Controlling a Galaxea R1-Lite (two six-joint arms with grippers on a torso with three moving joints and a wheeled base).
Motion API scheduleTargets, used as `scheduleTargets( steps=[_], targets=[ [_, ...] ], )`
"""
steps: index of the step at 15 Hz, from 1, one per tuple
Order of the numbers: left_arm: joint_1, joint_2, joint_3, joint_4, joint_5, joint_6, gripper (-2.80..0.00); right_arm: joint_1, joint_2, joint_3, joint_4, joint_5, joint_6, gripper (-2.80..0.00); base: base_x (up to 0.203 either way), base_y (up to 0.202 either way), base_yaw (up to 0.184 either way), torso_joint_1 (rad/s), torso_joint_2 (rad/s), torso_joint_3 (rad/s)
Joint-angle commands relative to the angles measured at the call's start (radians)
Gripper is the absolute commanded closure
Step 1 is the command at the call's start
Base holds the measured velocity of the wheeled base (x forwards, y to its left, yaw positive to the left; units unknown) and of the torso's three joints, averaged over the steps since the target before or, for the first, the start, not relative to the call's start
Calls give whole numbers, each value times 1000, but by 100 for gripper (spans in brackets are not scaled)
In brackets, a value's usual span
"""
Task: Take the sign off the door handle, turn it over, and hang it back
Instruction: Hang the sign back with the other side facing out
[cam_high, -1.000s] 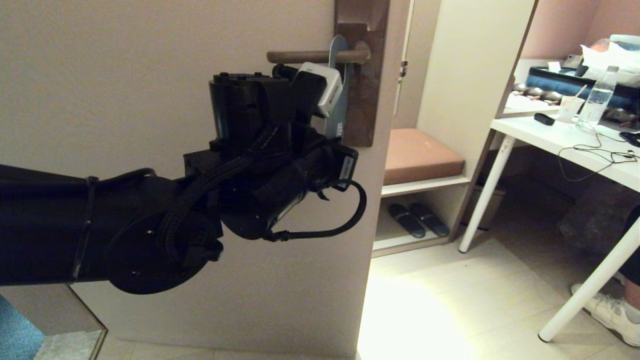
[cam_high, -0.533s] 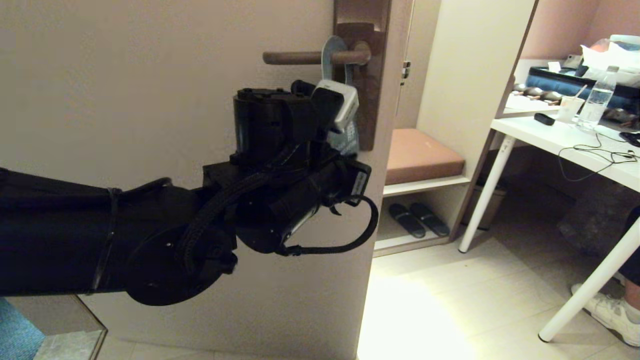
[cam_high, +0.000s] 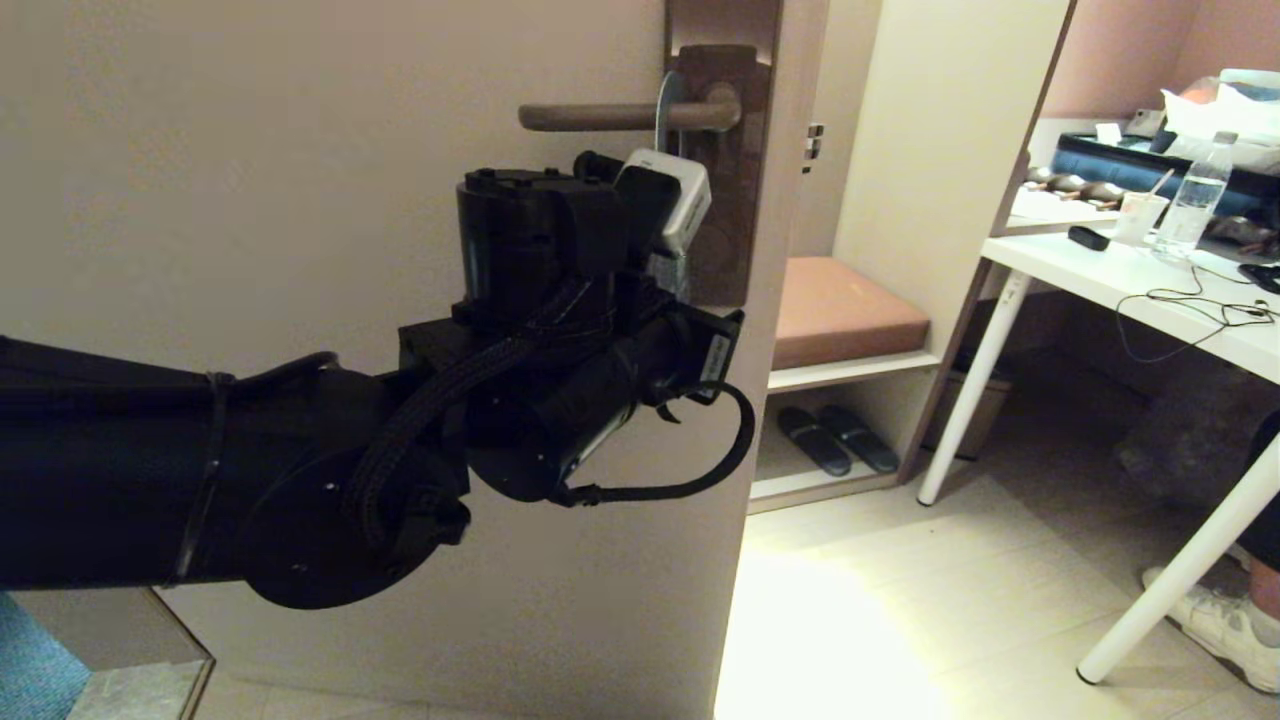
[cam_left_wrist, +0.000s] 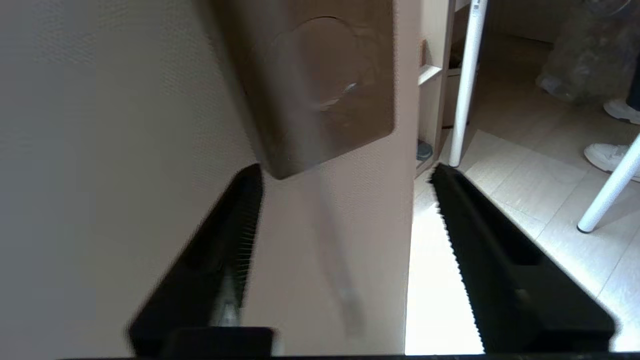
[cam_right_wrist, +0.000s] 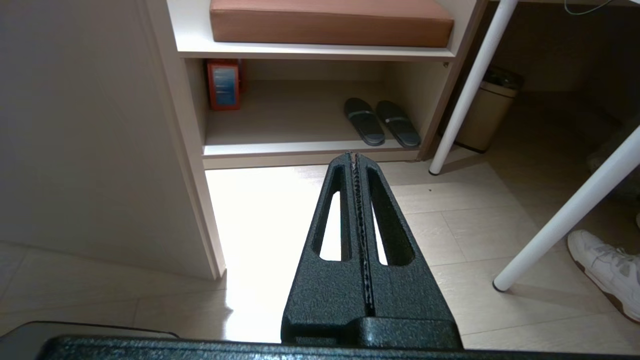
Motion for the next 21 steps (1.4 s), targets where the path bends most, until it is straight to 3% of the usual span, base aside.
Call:
scheduleTargets(
  steps=[1,5,9,15,20,21],
  targets=[
    [-2,-12,7,-5,1,1,-280,0,1,0,1,0,-1,0,0,0,0,0,0,0],
    [-2,-65,64,-18,-4,1,-280,0,1,0,1,0,-1,0,0,0,0,0,0,0],
    [3,-148,187,-83,-5,4,-280,0,1,0,1,0,-1,0,0,0,0,0,0,0],
    [44,-299,345,-87,-7,2,-280,0,1,0,2,0,-1,0,0,0,0,0,0,0],
    [101,-332,357,-87,-41,4,-280,0,1,0,1,0,-1,0,0,0,0,0,0,0],
    [101,-328,357,-87,-46,5,0,0,1,0,1,0,-1,0,0,0,0,0,0,0]
  ],
)
